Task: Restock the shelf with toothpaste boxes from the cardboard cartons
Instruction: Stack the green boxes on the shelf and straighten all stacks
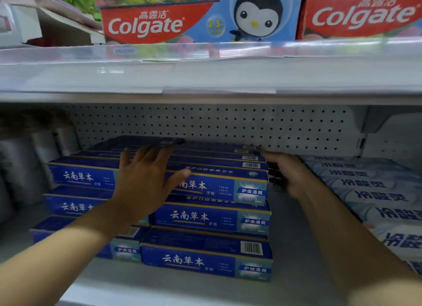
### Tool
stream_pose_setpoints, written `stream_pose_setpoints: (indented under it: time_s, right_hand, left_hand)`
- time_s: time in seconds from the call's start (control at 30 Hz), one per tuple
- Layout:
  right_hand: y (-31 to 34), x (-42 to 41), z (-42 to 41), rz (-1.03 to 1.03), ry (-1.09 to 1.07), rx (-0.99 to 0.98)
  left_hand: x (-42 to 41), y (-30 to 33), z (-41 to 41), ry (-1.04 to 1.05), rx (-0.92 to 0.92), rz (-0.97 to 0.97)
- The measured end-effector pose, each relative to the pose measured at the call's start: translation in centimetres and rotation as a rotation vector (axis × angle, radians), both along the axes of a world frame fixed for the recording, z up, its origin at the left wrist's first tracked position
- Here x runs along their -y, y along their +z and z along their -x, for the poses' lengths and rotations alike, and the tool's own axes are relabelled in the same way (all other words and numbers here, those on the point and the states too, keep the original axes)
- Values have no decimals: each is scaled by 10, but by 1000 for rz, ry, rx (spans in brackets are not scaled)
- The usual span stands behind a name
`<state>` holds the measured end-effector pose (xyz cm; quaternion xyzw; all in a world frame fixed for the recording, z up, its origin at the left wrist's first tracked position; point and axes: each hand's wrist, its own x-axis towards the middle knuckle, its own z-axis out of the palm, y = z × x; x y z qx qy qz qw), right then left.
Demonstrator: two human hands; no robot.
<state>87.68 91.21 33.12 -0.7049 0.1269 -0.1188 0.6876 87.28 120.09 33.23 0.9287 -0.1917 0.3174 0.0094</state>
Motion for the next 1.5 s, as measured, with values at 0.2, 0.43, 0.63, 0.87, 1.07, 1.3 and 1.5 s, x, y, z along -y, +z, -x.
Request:
stream_pose_setpoints:
  time_s: [0.2, 0.43, 0.63, 0.87, 1.07, 1.3, 1.5]
  right_hand:
    - [9, -8, 6, 57, 58, -29]
    - [20, -12, 9, 205, -21, 35]
    - [31, -21, -1, 221, -108, -10]
    - [31, -31, -2, 239, -186, -8]
    - [30, -41, 11, 180, -187, -1]
    - [22, -53, 30, -65, -119, 27]
    - [22, -63, 36, -141, -181, 35]
  left_hand:
    - [-2, -4, -2, -37, -12, -20]
    - [-9, -4, -7, -107, 27, 72]
    - [-25, 4, -11, -71, 27, 293]
    - [-80, 6, -30, 97, 11, 467]
    - [-116, 0, -46, 168, -54, 502]
    - [-137, -6, -49, 58, -99, 464]
    - [-165, 0, -60, -42, -78, 578]
